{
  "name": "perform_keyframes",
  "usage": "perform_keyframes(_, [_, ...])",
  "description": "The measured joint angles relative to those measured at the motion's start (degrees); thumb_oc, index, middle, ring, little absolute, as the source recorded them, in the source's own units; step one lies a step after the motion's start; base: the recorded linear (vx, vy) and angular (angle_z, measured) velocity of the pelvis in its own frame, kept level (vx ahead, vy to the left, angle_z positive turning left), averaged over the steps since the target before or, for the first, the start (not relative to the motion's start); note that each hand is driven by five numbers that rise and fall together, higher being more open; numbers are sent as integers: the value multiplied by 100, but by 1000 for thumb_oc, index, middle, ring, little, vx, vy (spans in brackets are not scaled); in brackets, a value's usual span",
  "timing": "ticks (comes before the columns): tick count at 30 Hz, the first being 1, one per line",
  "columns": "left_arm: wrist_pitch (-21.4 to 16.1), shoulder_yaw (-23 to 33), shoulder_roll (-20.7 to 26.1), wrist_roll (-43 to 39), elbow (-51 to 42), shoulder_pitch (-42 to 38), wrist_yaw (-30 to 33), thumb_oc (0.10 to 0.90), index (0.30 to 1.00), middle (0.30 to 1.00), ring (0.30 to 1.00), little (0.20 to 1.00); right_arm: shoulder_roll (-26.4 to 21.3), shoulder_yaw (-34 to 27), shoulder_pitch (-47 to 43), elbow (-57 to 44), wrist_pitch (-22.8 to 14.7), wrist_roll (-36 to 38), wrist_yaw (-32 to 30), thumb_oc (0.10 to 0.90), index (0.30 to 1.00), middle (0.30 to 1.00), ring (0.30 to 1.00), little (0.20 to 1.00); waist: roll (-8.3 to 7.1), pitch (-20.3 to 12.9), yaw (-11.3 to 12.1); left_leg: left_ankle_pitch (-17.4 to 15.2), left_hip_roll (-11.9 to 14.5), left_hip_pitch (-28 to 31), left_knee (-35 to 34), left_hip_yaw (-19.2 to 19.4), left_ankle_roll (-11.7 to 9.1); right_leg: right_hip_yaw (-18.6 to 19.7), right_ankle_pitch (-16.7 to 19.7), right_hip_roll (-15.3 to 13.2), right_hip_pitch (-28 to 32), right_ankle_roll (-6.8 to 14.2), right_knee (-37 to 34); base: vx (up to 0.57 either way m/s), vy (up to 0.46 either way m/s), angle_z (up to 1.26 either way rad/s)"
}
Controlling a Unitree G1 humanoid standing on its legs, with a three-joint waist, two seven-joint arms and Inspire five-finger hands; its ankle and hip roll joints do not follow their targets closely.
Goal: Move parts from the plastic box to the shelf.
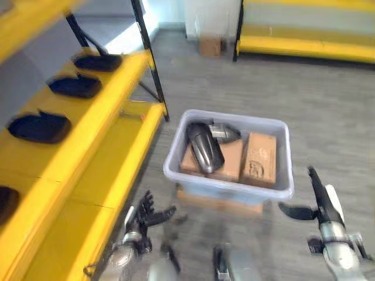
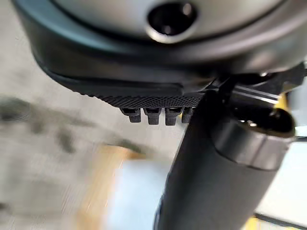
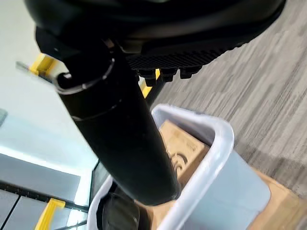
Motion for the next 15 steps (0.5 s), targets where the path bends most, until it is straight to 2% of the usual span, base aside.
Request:
perform_keyframes(2, [38, -188, -56, 0, -5, -57, -31, 900, 1000, 1000, 1000, 1000, -28, -44, 145, -67, -2, 1, 18, 900, 1000, 1000, 1000, 1000, -80, 34, -179, -8, -24, 402, -200, 139, -8, 54, 14, -178, 176, 83, 5, 213, 72, 0])
perform_keyframes(3, [17, -253, -123, 0, -37, -137, -124, 900, 1000, 1000, 1000, 1000, -50, -167, 248, -105, -19, 0, 19, 900, 1000, 1000, 1000, 1000, -64, 29, -293, 79, -18, 504, -274, 233, -57, 54, 16, -247, 191, 168, 35, 217, 113, 27])
perform_keyframes(4, [9, -262, -169, -2, -54, -239, -125, 900, 1000, 1000, 1000, 1000, -32, -237, 248, -101, -10, 2, 12, 900, 1000, 1000, 1000, 1000, -111, 51, -339, 110, -20, 470, -194, 394, -49, 100, -6, -323, 112, 224, 21, 276, 160, -8])
perform_keyframes(5, [7, -262, -190, -2, -70, -392, -118, 900, 1000, 1000, 1000, 1000, -65, -252, 211, -106, -10, 1, 19, 900, 1000, 1000, 1000, 1000, -74, 33, -343, 96, -34, 413, -145, 641, -32, 177, 48, -407, 25, 367, -111, 211, 131, -50])
perform_keyframes(6, [-4, -238, -185, -26, -76, -511, -100, 900, 1000, 1000, 1000, 1000, -65, -212, 148, -101, -3, 1, 26, 900, 1000, 1000, 1000, 1000, -46, 19, -324, -12, -43, 354, -131, 814, 44, 266, 165, -425, 51, 543, -530, 238, 115, -79])
perform_keyframes(7, [-15, -211, -169, -42, -79, -529, -71, 900, 1000, 1000, 1000, 1000, -57, -180, 111, -110, 2, 2, 49, 900, 1000, 1000, 1000, 1000, -15, 6, -302, -87, -40, 350, -146, 950, 114, 317, 190, -432, 106, 581, -673, 140, 81, -76])
perform_keyframes(8, [-27, -211, -107, -41, -87, -576, -70, 900, 1000, 1000, 1000, 1000, -55, -181, 152, -181, 1, 1, 68, 900, 1000, 1000, 1000, 1000, -54, 3, -288, -98, -105, 361, -84, 1051, 373, 307, 235, -553, 130, 655, -732, 202, 116, -47])
perform_keyframes(9, [-38, -193, -48, -41, -78, -609, -50, 900, 1000, 1000, 1000, 1000, -24, -178, 201, -237, 3, 2, 67, 900, 1000, 1000, 1000, 1000, -127, -7, -338, -207, -190, 377, 31, 1100, 439, 305, 361, -696, 197, 703, -822, 181, 124, -14])
perform_keyframes(10, [-69, -192, -11, -41, -77, -621, -7, 900, 1000, 1000, 1000, 1000, -8, -177, 232, -260, -1, 1, 64, 900, 1000, 1000, 1000, 1000, -172, -30, -375, -323, -269, 383, 166, 1108, 471, 340, 576, -803, 283, 753, -949, 209, 146, -1])
perform_keyframes(11, [-108, -178, -7, -42, -77, -617, 15, 900, 1000, 1000, 1000, 1000, -10, -175, 219, -254, 4, 2, 64, 900, 1000, 1000, 1000, 1000, -160, -48, -328, -492, -289, 400, 287, 1175, 466, 414, 745, -852, 374, 865, -1126, 179, 142, -15])
perform_keyframes(12, [-141, -176, -5, -42, -78, -606, 19, 900, 1000, 1000, 1000, 1000, -9, -170, 204, -256, 3, 2, 64, 900, 1000, 1000, 1000, 1000, -123, -99, -286, -577, -302, 384, 298, 1237, 458, 445, 828, -868, 429, 876, -1336, 123, 107, -17])
perform_keyframes(14, [-160, -166, 0, -42, -77, -586, 39, 900, 1000, 1000, 1000, 1000, -12, -170, 155, -257, 20, 2, 65, 900, 1000, 1000, 1000, 1000, -73, -179, -280, -599, -387, 334, 271, 1286, 542, 433, 1134, -931, 590, 1034, -1832, 87, 78, -9])
perform_keyframes(15, [-161, -150, 6, -42, -77, -570, 55, 900, 1000, 1000, 1000, 1000, -11, -154, 114, -257, 20, 1, 66, 900, 1000, 1000, 1000, 1000, -103, -197, -245, -602, -446, 334, 257, 1321, 551, 448, 1206, -979, 606, 1070, -1940, 100, 85, -7])
